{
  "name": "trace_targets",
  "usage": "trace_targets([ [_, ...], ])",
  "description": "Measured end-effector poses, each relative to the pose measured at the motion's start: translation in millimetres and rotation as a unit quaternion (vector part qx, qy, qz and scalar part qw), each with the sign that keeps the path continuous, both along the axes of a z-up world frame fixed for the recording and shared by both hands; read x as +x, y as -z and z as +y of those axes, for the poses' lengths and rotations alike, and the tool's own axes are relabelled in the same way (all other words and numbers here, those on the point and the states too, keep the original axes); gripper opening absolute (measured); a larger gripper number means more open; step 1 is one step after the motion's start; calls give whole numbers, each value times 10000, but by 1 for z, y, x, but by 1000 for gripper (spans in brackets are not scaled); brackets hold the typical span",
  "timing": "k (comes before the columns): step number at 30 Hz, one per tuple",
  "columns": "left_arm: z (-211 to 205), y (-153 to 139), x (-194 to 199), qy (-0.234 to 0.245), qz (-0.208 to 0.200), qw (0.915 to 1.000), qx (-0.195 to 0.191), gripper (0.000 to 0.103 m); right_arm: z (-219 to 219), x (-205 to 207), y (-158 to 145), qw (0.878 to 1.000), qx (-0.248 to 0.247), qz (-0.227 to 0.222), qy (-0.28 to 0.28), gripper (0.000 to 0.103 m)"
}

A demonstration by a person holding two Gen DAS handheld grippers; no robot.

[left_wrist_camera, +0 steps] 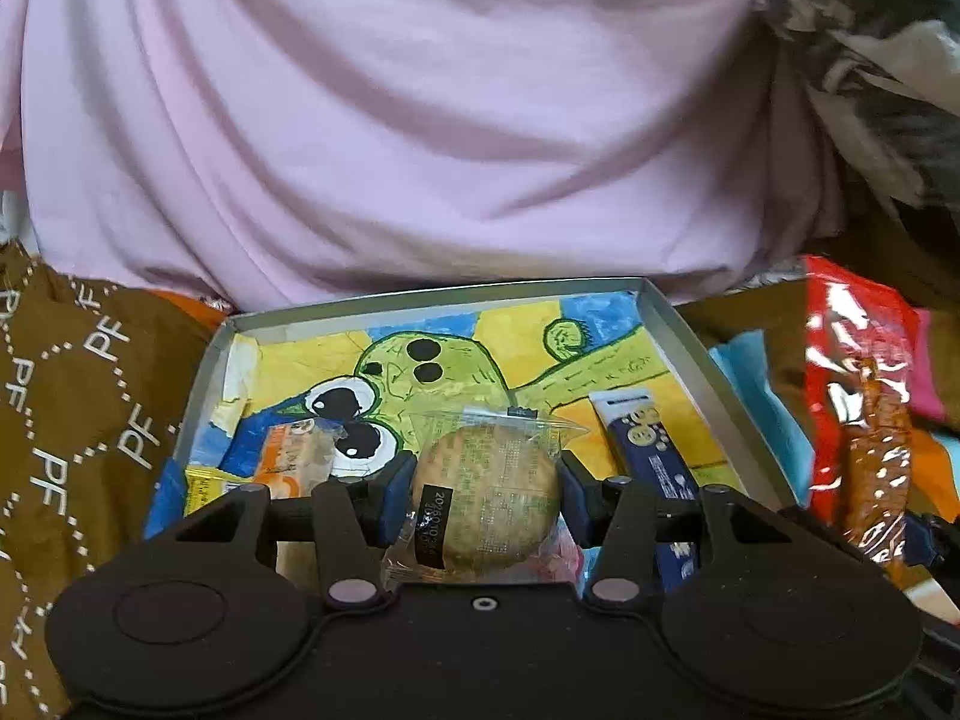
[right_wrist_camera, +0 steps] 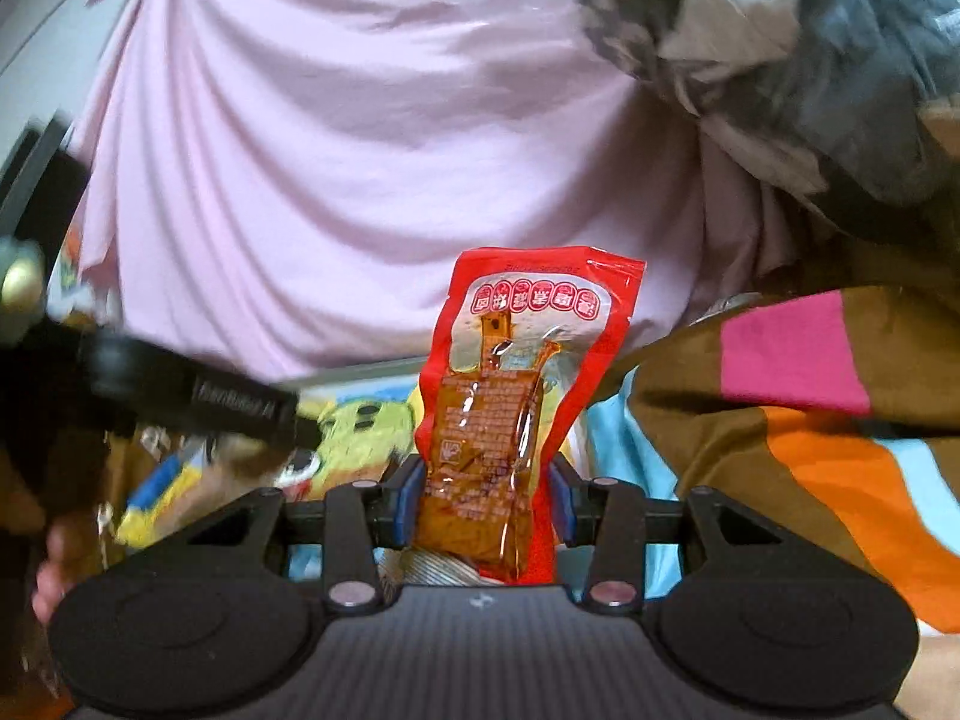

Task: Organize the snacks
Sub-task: 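Carry cookie with left tool while right tool carries jerky pack over the tray, then open left tool to drop cookie in tray while right tool releases jerky pack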

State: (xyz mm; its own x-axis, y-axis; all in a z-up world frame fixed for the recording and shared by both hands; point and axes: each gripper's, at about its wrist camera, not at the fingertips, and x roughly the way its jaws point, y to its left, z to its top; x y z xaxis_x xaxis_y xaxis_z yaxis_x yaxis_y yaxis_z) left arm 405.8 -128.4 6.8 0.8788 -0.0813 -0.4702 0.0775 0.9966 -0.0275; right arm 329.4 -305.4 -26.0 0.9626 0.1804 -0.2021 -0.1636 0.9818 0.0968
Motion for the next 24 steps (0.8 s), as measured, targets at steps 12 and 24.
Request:
trace_targets([
  [12,15,16,40,-467,329,9983,-135,52,21,48,3,9985,-76,-94,-538,47],
  [24,27,32,63,-648,505,9966,-42,52,29,80,11,9975,-64,139,-696,48],
])
